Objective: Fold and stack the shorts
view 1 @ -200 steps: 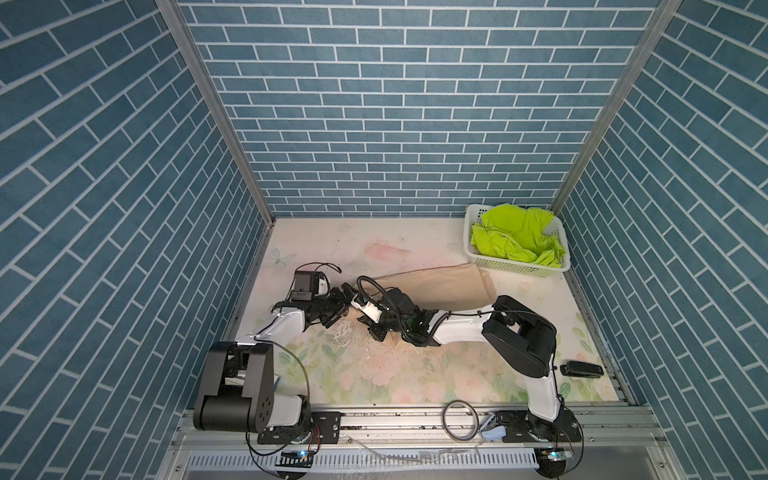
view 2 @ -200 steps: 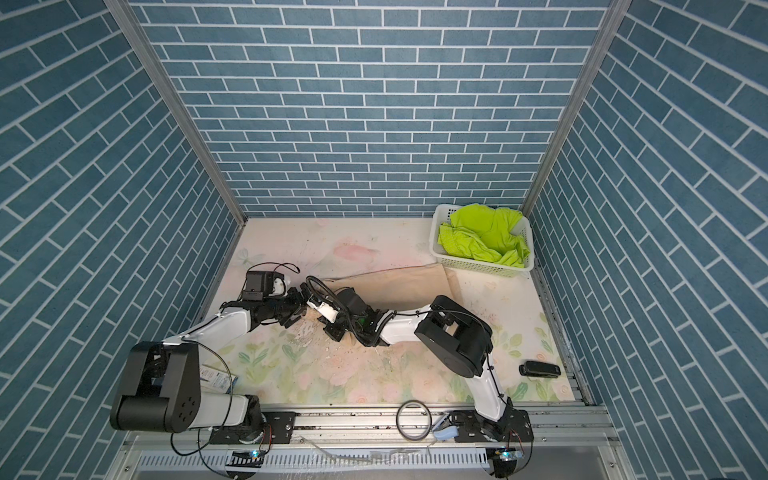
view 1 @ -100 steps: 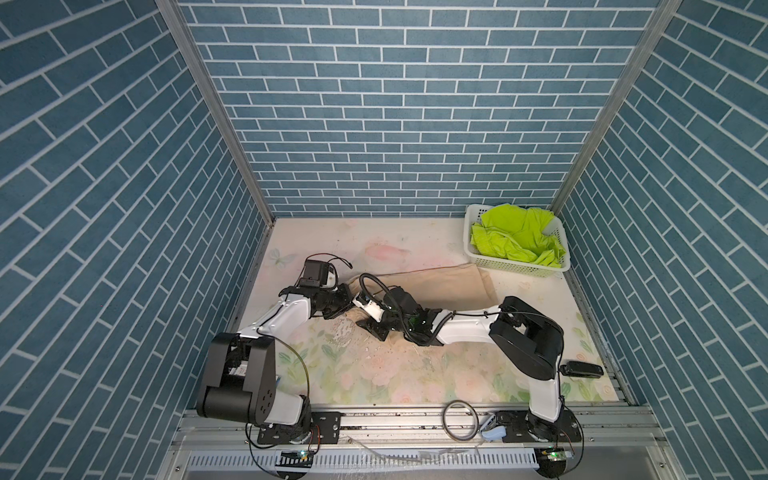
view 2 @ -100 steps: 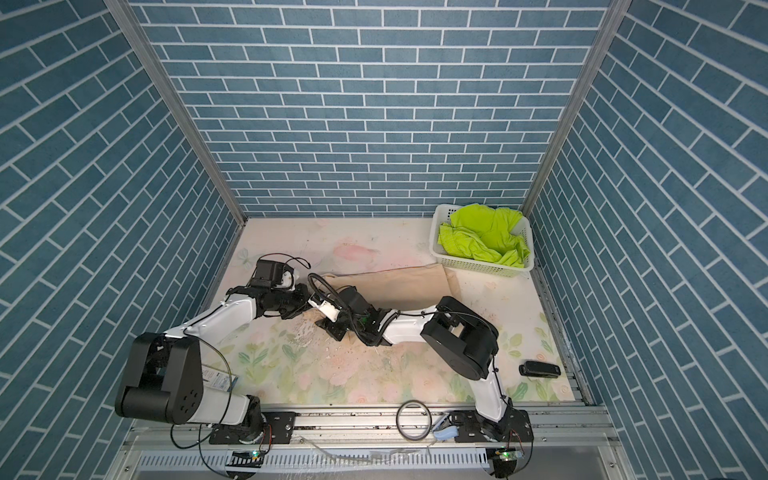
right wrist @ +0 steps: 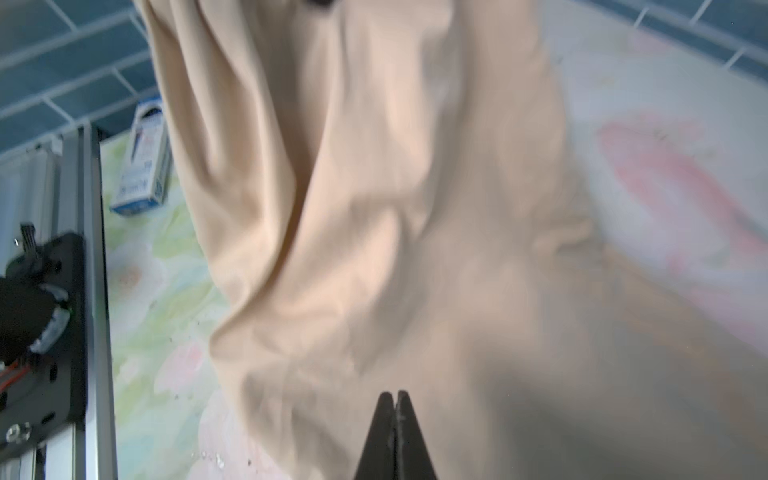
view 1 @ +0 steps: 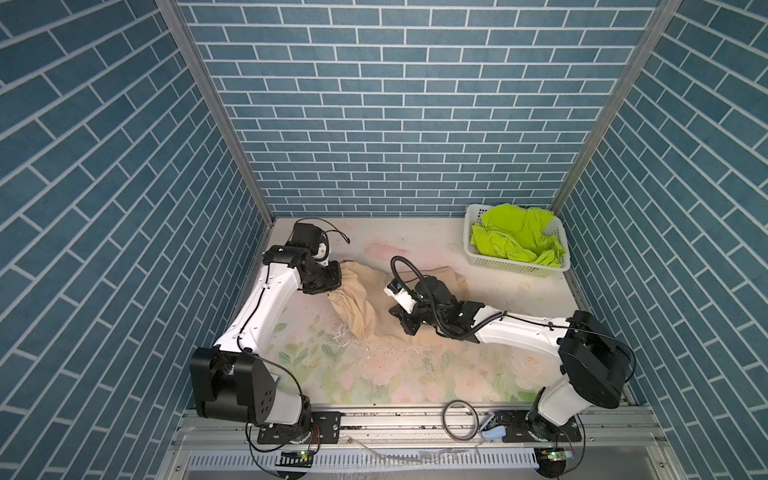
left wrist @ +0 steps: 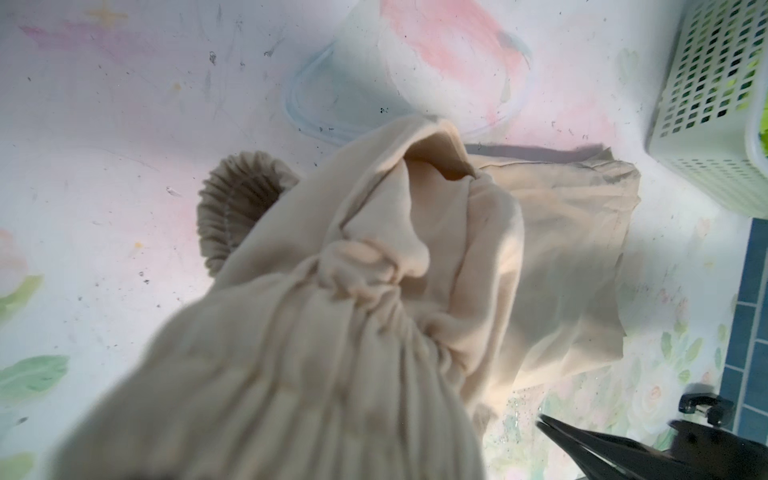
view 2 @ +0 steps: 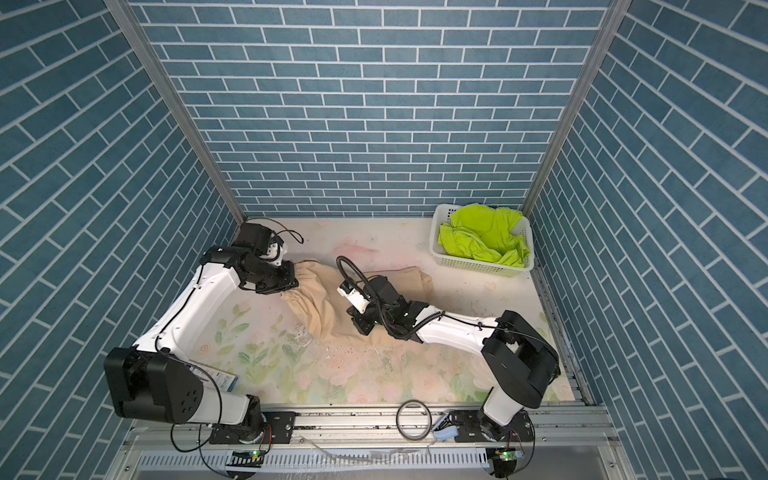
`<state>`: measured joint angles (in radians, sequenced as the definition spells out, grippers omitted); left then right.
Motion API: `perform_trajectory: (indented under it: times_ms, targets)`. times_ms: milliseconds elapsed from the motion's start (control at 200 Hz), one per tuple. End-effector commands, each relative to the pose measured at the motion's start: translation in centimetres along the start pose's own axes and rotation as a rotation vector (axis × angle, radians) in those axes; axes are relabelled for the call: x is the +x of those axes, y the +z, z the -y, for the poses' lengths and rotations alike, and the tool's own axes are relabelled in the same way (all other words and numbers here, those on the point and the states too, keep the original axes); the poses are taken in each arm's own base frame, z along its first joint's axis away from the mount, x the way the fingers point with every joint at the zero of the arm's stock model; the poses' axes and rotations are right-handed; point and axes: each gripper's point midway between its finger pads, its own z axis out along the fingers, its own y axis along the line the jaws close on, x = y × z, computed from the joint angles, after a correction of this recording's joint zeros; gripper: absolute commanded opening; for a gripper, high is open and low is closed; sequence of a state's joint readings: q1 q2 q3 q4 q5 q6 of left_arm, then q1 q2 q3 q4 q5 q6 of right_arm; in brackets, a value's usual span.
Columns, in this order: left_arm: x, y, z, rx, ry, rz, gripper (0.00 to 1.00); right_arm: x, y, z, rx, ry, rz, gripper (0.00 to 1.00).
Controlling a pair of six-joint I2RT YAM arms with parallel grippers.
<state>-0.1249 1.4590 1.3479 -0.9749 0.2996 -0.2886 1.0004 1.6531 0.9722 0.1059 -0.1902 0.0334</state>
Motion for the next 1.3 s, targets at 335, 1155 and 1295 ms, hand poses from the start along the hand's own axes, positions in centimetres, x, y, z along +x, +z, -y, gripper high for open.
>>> perform_trajectory:
  times_ms: [335,1155,1295]
  targets:
    - [-0.8,0.8,-1.5,-0.106,0.074,-0.118,0.00,3.8,9.4,-5.6,-0.303,0.067,-0.201,0.00]
    - [-1.8,-1.2,-1.5,-0.143,0.154,-0.097,0.00,-5.4,14.1,12.5,-0.005,0.257,0.073,0.00]
    - [-1.7,-1.5,-1.8,-0.160,0.177,-0.094,0.00,-5.5,16.3,13.7,-0.019,0.297,0.057,0.00]
